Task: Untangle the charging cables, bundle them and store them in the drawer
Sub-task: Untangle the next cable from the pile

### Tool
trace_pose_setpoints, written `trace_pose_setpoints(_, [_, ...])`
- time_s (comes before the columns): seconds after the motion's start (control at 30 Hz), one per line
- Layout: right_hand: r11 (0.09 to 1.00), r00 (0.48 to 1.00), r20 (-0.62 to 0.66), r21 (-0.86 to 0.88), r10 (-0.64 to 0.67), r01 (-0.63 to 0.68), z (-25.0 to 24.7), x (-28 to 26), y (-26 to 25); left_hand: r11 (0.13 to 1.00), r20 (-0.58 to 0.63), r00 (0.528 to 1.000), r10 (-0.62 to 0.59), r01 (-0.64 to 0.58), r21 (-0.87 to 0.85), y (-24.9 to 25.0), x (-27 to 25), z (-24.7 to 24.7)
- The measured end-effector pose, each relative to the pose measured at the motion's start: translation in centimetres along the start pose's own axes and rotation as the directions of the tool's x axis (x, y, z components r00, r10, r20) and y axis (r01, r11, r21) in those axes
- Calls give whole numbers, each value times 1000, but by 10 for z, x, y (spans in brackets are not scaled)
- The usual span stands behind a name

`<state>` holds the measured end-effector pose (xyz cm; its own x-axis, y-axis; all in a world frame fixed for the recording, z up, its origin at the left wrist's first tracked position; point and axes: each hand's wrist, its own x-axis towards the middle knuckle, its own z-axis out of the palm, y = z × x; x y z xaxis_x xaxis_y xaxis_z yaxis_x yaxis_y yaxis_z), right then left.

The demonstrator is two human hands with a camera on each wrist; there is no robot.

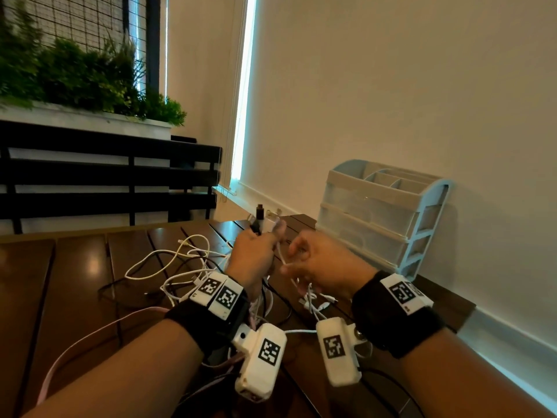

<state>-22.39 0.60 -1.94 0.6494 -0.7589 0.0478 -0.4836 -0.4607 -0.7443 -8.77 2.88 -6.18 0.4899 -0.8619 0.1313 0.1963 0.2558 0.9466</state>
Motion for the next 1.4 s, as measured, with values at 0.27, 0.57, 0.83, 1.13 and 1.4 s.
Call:
trace_pose_setpoints(0.27, [984, 991, 90, -140, -97, 109, 0, 3, 1, 998, 80, 996, 30, -34, 45, -3, 0, -3])
trace_pose_setpoints(0.57, [947, 999, 1, -320, 40, -38, -31, 12, 45, 969, -28, 995, 92, -96, -227, 57, -4, -26])
trace_pose_setpoints(0.83, [857, 993, -94, -516, -65, 7, -63, 25, 29, 490, 96, 866, 491, -366, 791, 96, -9, -50])
trace_pose_setpoints(1.13, [708, 928, -75, -670, -366, 225, -41, 25, -23, 604, 235, 917, 322, -390, 695, 53, -15, -9])
trace_pose_setpoints(1.4, [832, 979, -75, -542, -188, 118, -32, 24, -15, 376, 218, 924, 313, -331, 865, 63, -9, -23])
